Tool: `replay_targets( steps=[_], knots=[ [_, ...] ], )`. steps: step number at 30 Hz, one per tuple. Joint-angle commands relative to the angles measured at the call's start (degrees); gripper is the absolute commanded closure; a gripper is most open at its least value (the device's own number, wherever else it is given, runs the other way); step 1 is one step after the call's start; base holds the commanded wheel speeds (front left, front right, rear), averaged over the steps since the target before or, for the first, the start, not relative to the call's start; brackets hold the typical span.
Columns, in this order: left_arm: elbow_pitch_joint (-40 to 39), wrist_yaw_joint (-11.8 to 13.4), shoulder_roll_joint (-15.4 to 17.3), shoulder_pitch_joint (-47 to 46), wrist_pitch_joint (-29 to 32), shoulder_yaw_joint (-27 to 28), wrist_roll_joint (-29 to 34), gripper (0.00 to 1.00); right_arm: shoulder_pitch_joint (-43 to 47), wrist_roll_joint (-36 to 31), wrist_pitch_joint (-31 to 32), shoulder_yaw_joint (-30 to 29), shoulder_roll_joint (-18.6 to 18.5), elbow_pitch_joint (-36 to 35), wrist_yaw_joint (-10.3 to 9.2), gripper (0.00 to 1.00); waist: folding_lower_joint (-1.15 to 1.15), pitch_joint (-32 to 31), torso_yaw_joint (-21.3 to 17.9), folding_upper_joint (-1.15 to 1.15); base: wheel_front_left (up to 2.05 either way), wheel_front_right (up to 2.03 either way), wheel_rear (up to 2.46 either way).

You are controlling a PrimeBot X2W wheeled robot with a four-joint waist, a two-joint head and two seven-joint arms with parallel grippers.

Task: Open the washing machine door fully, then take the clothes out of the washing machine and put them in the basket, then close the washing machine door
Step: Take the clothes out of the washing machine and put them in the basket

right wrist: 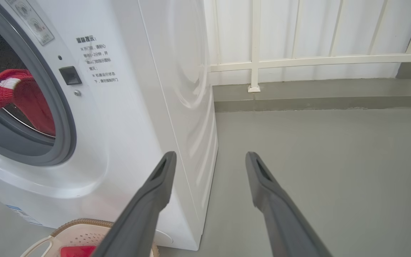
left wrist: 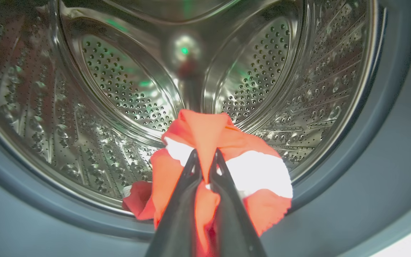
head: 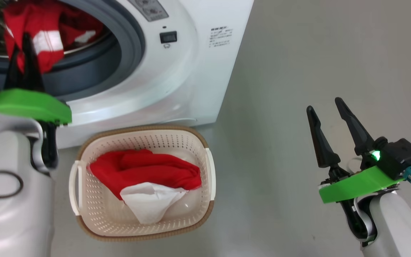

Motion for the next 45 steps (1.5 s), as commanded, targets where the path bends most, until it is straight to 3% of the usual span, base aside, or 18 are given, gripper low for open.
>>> replay_targets(
  steps=[1,15,28,37,45],
  knots=[
    [-3.06,0.04,1.97,1.91,-0.68,1.83,1.01,1.0,1.19,0.22,-0.37,0.92,-0.17,-1.18,0.28,0.0,0.0,-2.07,0.47,0.0,0.0,0.0,0.0],
    [-21.82,-1.24,-2.45,18.91,-0.68,5.15,3.96,1.0,5.82,0.08,-0.37,0.57,-0.03,-0.57,0.28,0.0,0.0,-10.58,1.97,0.0,0.0,0.0,0.0],
    [-37.02,0.12,-4.39,31.72,-0.69,3.26,4.5,1.0,8.36,0.26,-0.37,0.94,0.32,-0.22,0.28,0.0,0.0,-15.25,2.24,0.0,0.0,0.0,0.0],
    [-38.51,2.63,-4.63,37.18,0.45,-2.61,1.6,1.0,8.62,0.19,-0.37,0.03,0.56,-1.02,0.28,0.0,0.0,-13.75,2.28,0.0,0.0,0.0,0.0],
    [-29.63,2.74,-4.66,36.98,0.25,-7.56,-3.5,1.0,7.16,0.2,-0.37,-0.05,0.83,-1.38,0.28,0.0,0.0,-10.12,2.02,0.0,0.0,0.0,0.0]
  ],
)
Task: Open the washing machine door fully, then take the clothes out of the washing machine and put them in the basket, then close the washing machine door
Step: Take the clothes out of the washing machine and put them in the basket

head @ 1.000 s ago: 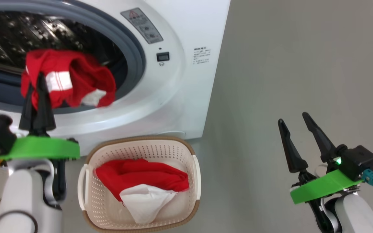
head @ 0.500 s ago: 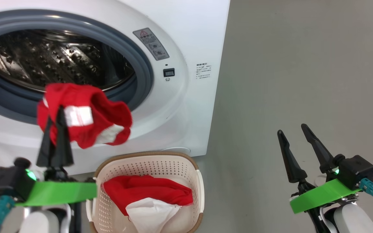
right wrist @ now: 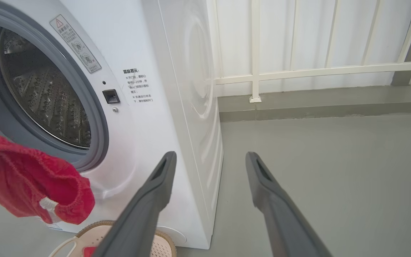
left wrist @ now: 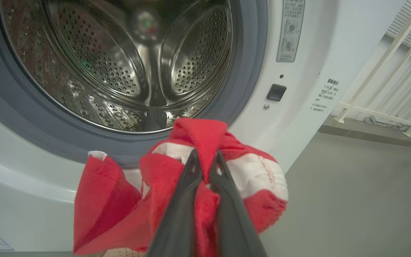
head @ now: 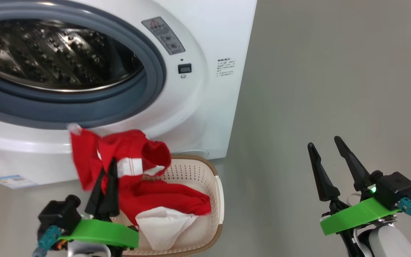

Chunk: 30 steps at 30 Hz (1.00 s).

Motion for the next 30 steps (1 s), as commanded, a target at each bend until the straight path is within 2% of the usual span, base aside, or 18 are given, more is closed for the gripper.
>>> replay_targets(
  steps=[1,15,19,25,30],
  knots=[
    [1.18,-0.38,0.63,-1.75,-0.5,0.98,-1.64,1.0,-1.96,0.2,-0.37,1.13,-0.2,-1.67,0.28,0.0,0.0,1.91,-0.14,0.0,0.0,0.0,0.0],
    [30.36,-2.84,0.63,-13.72,-0.93,-6.63,-11.25,1.0,-5.97,0.32,-0.37,2.06,-0.38,-2.13,0.28,0.0,0.0,9.37,-1.78,0.0,0.0,0.0,0.0],
    [38.75,-4.09,0.62,-18.02,1.61,-8.73,-17.83,1.0,-7.01,0.42,-0.37,2.16,-0.42,-2.34,0.28,0.0,0.0,12.07,-2.32,0.0,0.0,0.0,0.0],
    [48.35,-4.43,0.62,-24.54,4.7,-12.52,-22.36,1.0,-8.91,0.58,-0.37,3.15,0.05,-2.56,0.28,0.0,0.0,15.98,-3.21,0.0,0.0,0.0,0.0],
    [55.33,-3.72,0.62,-28.68,6.8,-14.71,-23.31,1.0,-10.52,0.93,-0.37,4.42,0.46,-2.66,0.28,0.0,0.0,18.51,-4.28,0.0,0.0,0.0,0.0]
  ],
)
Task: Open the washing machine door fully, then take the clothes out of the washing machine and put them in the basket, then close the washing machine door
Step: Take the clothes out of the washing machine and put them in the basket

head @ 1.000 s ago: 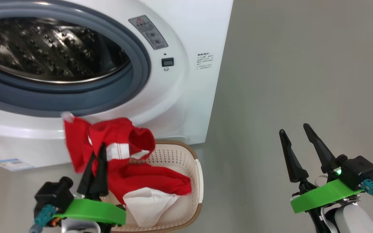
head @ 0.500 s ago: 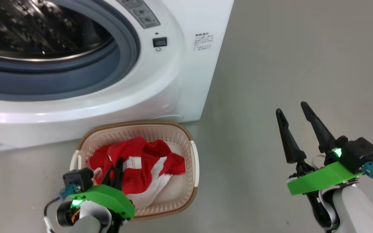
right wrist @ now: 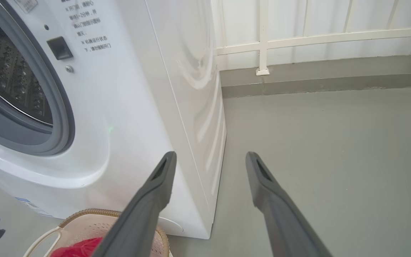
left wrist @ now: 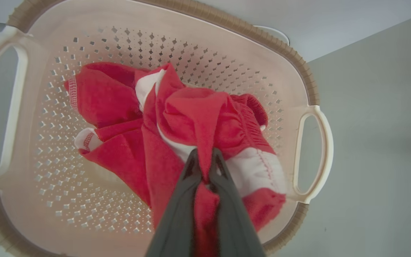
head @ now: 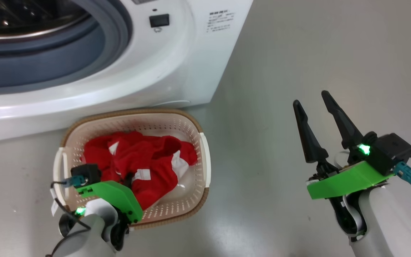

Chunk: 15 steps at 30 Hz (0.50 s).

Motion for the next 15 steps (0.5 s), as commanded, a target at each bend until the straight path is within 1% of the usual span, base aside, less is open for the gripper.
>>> replay_targets(
  steps=[1,6,13,15],
  knots=[
    [0.49,0.37,1.01,-0.56,0.03,0.81,-0.34,1.0,-0.44,0.55,-0.37,1.42,-0.06,-1.47,0.28,0.0,0.0,1.95,-1.37,0.0,0.0,0.0,0.0],
    [4.21,0.39,1.01,-2.73,1.46,-0.6,-0.32,1.0,-1.33,0.87,-0.37,2.29,0.2,-1.31,0.28,0.0,0.0,3.5,-2.75,0.0,0.0,0.0,0.0],
    [6.29,1.29,1.68,-3.57,3.15,-1.31,-0.1,1.0,-1.35,1.11,-0.37,2.57,0.43,-1.05,0.28,0.0,0.0,4.0,-4.07,0.0,0.0,0.0,0.0],
    [6.51,1.37,1.9,-3.54,3.21,-1.4,-0.11,0.64,-1.27,1.14,-0.37,2.56,0.52,-0.86,0.28,0.0,0.0,3.74,-4.2,0.0,0.0,0.0,0.0]
  ],
)
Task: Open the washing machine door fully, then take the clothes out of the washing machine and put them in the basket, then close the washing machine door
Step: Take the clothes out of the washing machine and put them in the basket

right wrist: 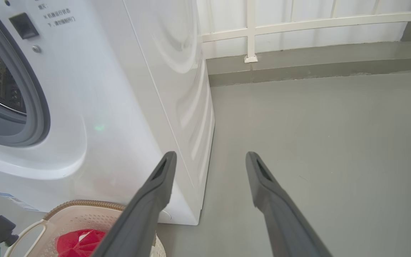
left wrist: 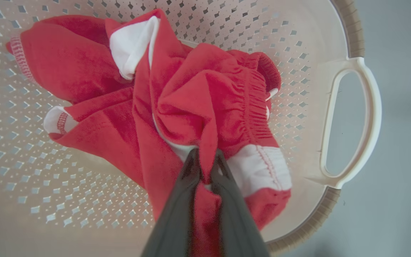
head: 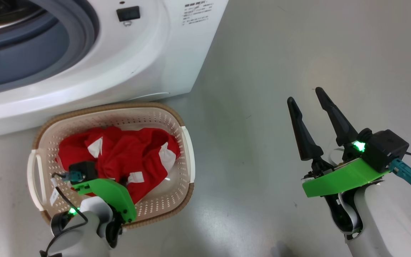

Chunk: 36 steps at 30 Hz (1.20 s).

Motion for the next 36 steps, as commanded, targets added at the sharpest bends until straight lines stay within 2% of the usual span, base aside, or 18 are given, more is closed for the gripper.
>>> replay_targets(
  steps=[1,2,3,7,11,18,23,36],
  knots=[
    [-0.05,0.39,1.58,0.13,-0.1,0.68,0.08,0.52,0.27,0.36,-0.37,1.06,0.24,-0.96,0.28,0.0,0.0,-0.37,-0.05,0.0,0.0,0.0,0.0],
    [0.0,0.35,1.67,0.14,-0.61,0.51,0.25,0.12,0.38,0.34,-0.37,0.99,0.26,-0.8,0.28,0.0,0.0,-0.68,0.01,0.0,0.0,0.0,0.0],
    [0.04,0.18,1.68,0.2,-1.16,0.36,0.36,0.0,0.51,0.33,-0.37,0.84,0.28,-0.62,0.28,0.0,0.0,-1.12,0.14,0.0,0.0,0.0,0.0],
    [0.09,-0.91,1.59,0.69,-4.67,-0.22,0.82,0.0,0.92,0.2,-0.37,0.26,0.29,-0.06,0.28,0.0,0.0,-3.33,0.99,0.0,0.0,0.0,0.0],
    [-0.06,-0.82,1.6,1.67,-9.6,-0.32,1.31,0.0,1.58,0.08,-0.37,-0.28,0.29,0.99,0.28,0.0,0.0,-6.31,2.24,0.0,0.0,0.0,0.0],
    [-2.61,-1.83,1.43,4.3,-11.4,1.1,0.91,0.0,3.1,-0.26,-0.37,-1.49,0.06,2.11,0.28,0.0,0.0,-11.3,4.79,0.0,0.0,0.0,0.0],
    [-8.95,-2.15,2.04,6.57,-11.45,2.94,2.33,0.0,4.74,-0.67,-0.37,-2.55,-0.26,3.07,0.28,0.0,0.0,-14.7,6.52,0.0,0.0,0.0,0.0],
    [-32.53,0.17,3.46,19.34,-11.47,12.95,10.84,0.0,8.75,-2.52,-0.37,-5.5,0.18,4.4,0.28,0.0,0.0,-23.63,7.64,0.0,0.0,0.0,0.0]
  ],
)
